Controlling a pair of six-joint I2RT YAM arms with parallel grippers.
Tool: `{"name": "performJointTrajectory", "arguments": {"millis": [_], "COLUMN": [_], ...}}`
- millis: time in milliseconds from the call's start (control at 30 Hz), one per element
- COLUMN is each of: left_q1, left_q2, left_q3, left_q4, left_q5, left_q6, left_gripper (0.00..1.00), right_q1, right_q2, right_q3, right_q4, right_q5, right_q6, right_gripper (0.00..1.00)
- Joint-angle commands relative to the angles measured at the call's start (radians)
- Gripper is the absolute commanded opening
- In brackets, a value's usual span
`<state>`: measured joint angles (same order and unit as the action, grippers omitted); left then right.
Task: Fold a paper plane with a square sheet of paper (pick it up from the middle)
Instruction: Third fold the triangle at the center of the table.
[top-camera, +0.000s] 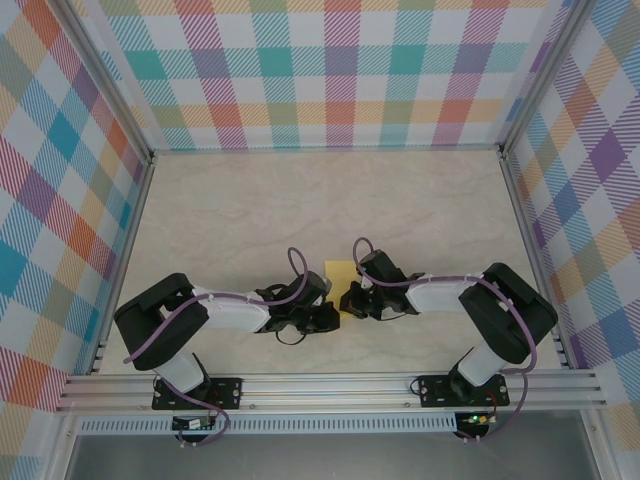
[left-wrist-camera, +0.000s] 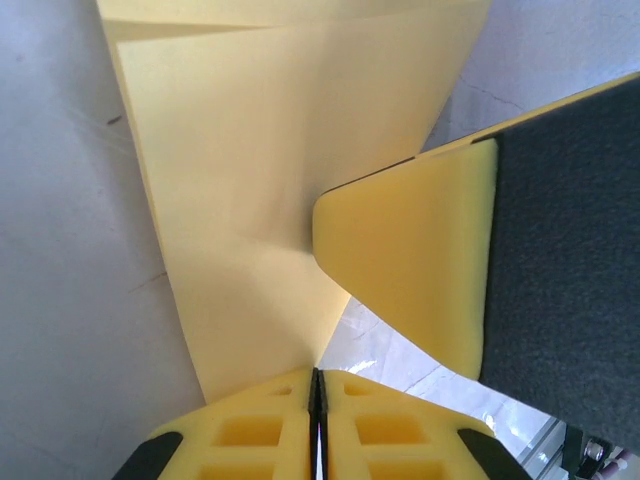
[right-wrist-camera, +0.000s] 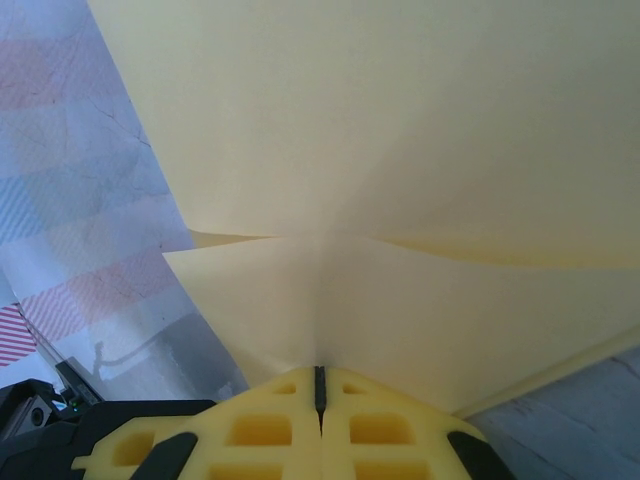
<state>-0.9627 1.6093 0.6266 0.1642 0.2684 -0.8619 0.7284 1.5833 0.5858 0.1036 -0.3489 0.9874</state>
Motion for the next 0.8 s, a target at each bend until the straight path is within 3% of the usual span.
{"name": "performJointTrajectory", "arguments": {"millis": [0,433,767], "left_q1": [-0.012,-0.013,-0.01], "left_q2": [0.011,-0.146,-0.373], "left_q3": [-0.037,-0.136,-0.093], "left_q4": [-0.049,-0.175,-0.22], "left_q5": [0.003,0.044,-0.061], "left_q6": [-0.016,-0.013,-0.009], "left_gripper": [0.09,0.1,0.13], "right_q1": [0.001,0.002,0.002], "right_q2": [0.028,0.021,0.01], "right_q3": [0.007,0.0,0.002], "right_q4": [-0.039,-0.053,-0.049], "right_q5": [0.03,0.045,0.042], "right_q6": [0.0,0.0,0.009], "right_gripper": [0.05,0.06,0.07]}}
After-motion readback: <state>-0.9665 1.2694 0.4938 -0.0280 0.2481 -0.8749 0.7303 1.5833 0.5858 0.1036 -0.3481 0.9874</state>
